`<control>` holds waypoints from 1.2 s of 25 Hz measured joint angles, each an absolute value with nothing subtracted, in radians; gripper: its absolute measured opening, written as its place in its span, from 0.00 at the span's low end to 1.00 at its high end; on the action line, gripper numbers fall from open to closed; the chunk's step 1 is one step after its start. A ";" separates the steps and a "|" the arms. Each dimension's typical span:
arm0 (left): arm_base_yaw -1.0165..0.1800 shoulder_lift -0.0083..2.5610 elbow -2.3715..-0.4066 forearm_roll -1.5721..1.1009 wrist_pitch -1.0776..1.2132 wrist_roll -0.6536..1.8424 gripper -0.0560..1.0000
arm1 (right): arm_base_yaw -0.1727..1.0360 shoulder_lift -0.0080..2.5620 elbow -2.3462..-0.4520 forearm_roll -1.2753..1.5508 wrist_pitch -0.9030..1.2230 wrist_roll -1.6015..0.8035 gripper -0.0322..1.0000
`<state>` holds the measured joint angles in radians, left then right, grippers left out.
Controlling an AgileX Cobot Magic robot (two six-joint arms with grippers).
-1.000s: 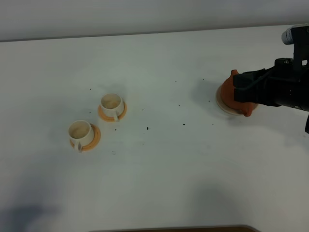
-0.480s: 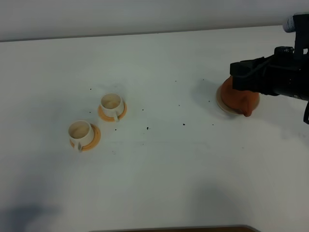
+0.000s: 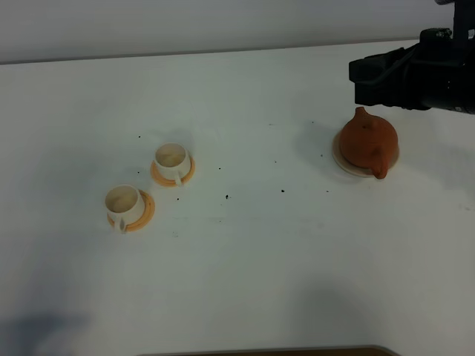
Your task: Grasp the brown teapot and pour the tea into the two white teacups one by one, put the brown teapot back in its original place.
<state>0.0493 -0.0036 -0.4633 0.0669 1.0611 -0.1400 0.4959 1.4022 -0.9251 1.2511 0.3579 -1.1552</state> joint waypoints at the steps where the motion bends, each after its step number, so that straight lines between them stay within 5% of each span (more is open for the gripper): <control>1: 0.049 -0.004 -0.463 0.067 1.061 -0.140 0.33 | 0.496 1.404 -0.946 1.191 0.370 -1.108 0.26; 12: 0.049 -0.004 -0.463 0.067 1.061 -0.140 0.32 | 0.496 1.641 -1.325 0.425 0.775 -0.404 0.26; 20: 0.049 -0.004 -0.463 0.067 1.061 -0.140 0.32 | 0.496 1.781 -1.436 0.294 1.027 -0.338 0.26; 30: 0.049 -0.004 -0.463 0.067 1.061 -0.140 0.32 | 0.527 1.873 -1.436 0.215 1.076 -0.164 0.33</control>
<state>0.0493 -0.0036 -0.4633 0.0669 1.0611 -0.1404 0.5270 1.8734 -1.4362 0.2154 1.0757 -0.1643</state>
